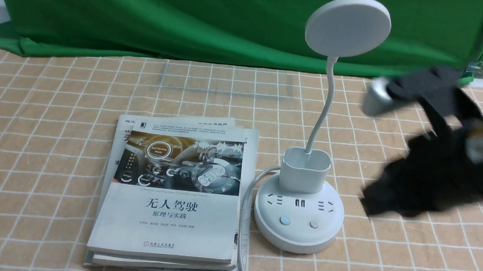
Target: Turn off the desk lamp on the light coffee tablecloth by hand.
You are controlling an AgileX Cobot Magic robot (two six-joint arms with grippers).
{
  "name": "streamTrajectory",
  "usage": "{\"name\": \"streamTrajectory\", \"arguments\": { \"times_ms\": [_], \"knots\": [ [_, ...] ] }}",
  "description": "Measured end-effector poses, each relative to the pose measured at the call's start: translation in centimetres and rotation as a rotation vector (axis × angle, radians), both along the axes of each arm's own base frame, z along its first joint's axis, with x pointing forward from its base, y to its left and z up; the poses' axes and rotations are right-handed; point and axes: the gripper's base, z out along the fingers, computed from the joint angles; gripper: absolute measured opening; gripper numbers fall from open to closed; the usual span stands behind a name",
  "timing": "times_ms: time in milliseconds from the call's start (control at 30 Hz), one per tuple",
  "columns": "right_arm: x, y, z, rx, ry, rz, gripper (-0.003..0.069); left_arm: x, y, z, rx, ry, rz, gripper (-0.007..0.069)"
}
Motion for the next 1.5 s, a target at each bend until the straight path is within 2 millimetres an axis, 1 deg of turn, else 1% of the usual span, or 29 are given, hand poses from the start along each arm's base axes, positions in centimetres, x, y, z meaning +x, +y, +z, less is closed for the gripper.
{"name": "streamTrajectory", "arguments": {
  "times_ms": [33, 100, 133, 233, 433, 567, 633, 767, 800, 867, 900, 933, 967, 1000, 1033, 1067, 1133, 1233, 1300, 1500],
  "knots": [
    [-1.0, -0.7, -0.2, 0.002, -0.003, 0.000, 0.0044, 0.0, 0.0, 0.0, 0.000, 0.000, 0.000, 0.0004],
    [-2.1, -1.3, -0.6, 0.003, 0.011, -0.010, 0.0045, 0.0, 0.0, 0.0, 0.000, 0.000, 0.000, 0.0004],
    [-3.1, -1.9, -1.1, 0.010, 0.033, -0.031, 0.0047, 0.0, 0.0, 0.0, 0.000, 0.000, 0.000, 0.0004],
    [-4.9, -3.0, -1.3, 0.037, 0.044, -0.070, 0.0052, 0.0, 0.0, 0.0, 0.000, 0.000, 0.000, 0.0004],
    [-6.7, -4.2, 0.4, 0.105, -0.046, -0.081, 0.0062, 0.0, 0.0, 0.0, 0.000, 0.000, 0.000, 0.0004],
    [-7.5, -4.9, 1.0, 0.115, -0.109, -0.078, 0.0027, 0.0, 0.0, 0.0, 0.000, 0.000, 0.000, 0.0004],
    [-7.9, -5.4, 1.0, 0.125, -0.169, -0.079, 0.0022, 0.0, 0.0, 0.0, 0.000, 0.000, 0.000, 0.0004],
    [-9.1, -7.4, -0.6, 0.182, -0.318, -0.149, 0.0019, 0.0, 0.0, 0.0, -0.001, 0.000, 0.000, 0.0004],
    [-9.2, -7.8, -1.3, 0.181, -0.328, -0.172, 0.0019, 0.0, 0.0, 0.0, -0.001, 0.000, 0.000, 0.0004],
    [-10.4, -9.6, -3.5, 0.211, -0.450, -0.263, 0.0019, 0.0, 0.0, 0.0, -0.001, 0.000, 0.000, 0.0004],
    [-11.2, -10.6, -5.4, 0.209, -0.498, -0.325, 0.0019, 0.0, 0.0, 0.0, -0.001, 0.000, 0.000, 0.0004],
    [-11.9, -11.3, -6.8, 0.219, -0.557, -0.372, 0.0019, 0.0, 0.0, 0.0, -0.001, 0.000, 0.000, 0.0004],
    [-12.0, -11.3, -6.6, 0.229, -0.577, -0.372, 0.0019, 0.0, 0.0, 0.0, -0.001, 0.000, 0.000, 0.0004],
    [-12.8, -11.9, -8.0, 0.243, -0.655, -0.425, 0.0020, 0.0, 0.0, 0.0, -0.001, 0.000, 0.000, 0.0004],
    [-13.0, -12.1, -9.1, 0.242, -0.672, -0.446, 0.0021, 0.0, 0.0, 0.0, -0.001, 0.000, 0.000, 0.0004],
    [-13.5, -12.4, -9.9, 0.254, -0.728, -0.469, 0.0022, 0.0, 0.0, 0.0, -0.001, 0.000, 0.000, 0.0004],
    [-14.0, -12.6, -11.1, 0.252, -0.766, -0.482, 0.0023, 0.0, 0.0, 0.0, -0.001, 0.000, 0.000, 0.0004],
    [-14.4, -12.7, -11.9, 0.241, -0.826, -0.463, 0.0024, 0.0, 0.0, 0.0, -0.001, 0.000, 0.000, 0.0004],
    [-14.5, -12.7, -11.7, 0.237, -0.859, -0.450, 0.0026, 0.0, 0.0, 0.0, 0.000, -0.001, 0.000, 0.0004],
    [-14.5, -12.6, -11.7, 0.202, -0.875, -0.407, 0.0025, 0.0, 0.0, 0.0, 0.000, 0.000, 0.000, 0.0004]
  ]
}}
